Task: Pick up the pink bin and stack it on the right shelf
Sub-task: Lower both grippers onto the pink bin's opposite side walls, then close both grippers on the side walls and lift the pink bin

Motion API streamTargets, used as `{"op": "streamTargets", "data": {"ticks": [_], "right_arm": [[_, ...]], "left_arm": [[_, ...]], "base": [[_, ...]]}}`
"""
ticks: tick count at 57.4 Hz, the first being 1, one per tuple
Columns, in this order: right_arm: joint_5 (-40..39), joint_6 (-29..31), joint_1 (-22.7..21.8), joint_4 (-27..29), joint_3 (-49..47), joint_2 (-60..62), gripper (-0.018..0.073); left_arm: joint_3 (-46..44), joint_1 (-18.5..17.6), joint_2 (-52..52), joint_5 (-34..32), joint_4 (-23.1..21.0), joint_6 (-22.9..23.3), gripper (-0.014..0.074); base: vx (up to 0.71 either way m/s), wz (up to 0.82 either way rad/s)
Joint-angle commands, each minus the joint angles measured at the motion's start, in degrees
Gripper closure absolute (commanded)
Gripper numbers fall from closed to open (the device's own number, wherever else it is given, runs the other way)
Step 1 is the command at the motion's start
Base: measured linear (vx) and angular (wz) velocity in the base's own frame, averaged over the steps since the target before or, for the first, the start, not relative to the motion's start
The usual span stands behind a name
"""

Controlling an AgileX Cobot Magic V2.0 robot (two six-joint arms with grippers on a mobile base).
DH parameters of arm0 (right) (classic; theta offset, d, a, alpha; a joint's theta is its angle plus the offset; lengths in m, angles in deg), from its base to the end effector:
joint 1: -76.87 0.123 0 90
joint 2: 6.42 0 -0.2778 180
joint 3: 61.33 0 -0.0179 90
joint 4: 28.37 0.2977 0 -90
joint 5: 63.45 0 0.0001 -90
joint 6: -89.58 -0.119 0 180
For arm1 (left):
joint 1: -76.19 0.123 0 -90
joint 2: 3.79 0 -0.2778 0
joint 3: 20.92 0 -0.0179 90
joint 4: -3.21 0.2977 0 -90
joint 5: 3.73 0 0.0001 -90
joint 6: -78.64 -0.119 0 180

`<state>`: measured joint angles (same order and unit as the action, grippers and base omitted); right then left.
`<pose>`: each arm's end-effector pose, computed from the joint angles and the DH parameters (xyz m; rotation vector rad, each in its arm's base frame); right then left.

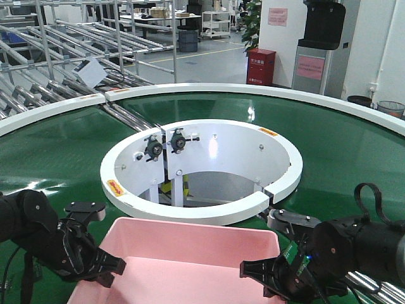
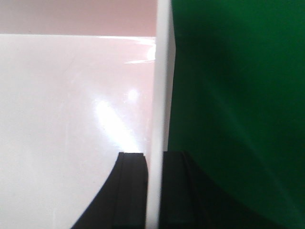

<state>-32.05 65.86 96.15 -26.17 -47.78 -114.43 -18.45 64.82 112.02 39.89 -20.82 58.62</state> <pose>0.3796 0.1353 0.1406 0.1423 2.6958 0.2729 0.4168 -0.1179 0.1409 0.3980 2.7454 -0.4370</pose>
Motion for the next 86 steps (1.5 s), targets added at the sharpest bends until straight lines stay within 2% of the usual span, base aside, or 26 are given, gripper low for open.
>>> {"op": "streamTargets", "data": {"ticks": [1,10,19,25,35,43,47,63,86], "right_arm": [[-0.87,1.09,-0.35,-0.1,-1.57,3.61,0.0573],[-0.85,3.97,-0.35,-0.35,-1.57,7.93,0.0571],[0.18,5.37,-0.35,-0.3,-3.39,13.77,0.0569],[3.63,5.84,-0.35,-1.49,-8.0,16.22,0.0569],[12.55,7.57,-0.35,-2.88,-15.96,18.78,0.0569],[11.89,7.85,1.01,-2.78,-14.48,22.65,0.0568],[10.28,6.02,1.72,-3.3,-12.44,25.18,0.0568],[10.43,5.34,1.91,-3.49,-10.88,29.76,0.0568],[10.36,5.34,1.81,-3.48,-10.88,29.72,0.0568]], "left_arm": [[-1.68,-0.19,-3.65,1.0,-2.27,-0.54,0.0607],[-1.6,-0.19,-8.37,1.07,-4.28,-0.32,0.0602],[-1.46,-0.32,-16.82,-0.02,-8.83,-0.27,0.0601],[0.22,-1.26,-23.21,-1.07,-9.05,0.15,0.0599],[5.72,-2.52,-33.16,-5.25,-8.98,5.0,0.0598],[10.52,-2.51,-39.01,-6.33,-8.87,6.1,0.0598],[11.57,-2.51,-41.35,-6.17,-8.81,6.3,0.0598],[11.83,-2.51,-44.34,-4.99,-9.01,7.08,0.0598],[11.83,-2.45,-44.34,-3.36,-9.02,7.08,0.0598]], "base": [[0.0,0.0],[0.0,0.0],[0.0,0.0],[0.0,0.0],[0.0,0.0],[0.0,0.0],[0.0,0.0],[0.0,0.0],[0.0,0.0]]}}
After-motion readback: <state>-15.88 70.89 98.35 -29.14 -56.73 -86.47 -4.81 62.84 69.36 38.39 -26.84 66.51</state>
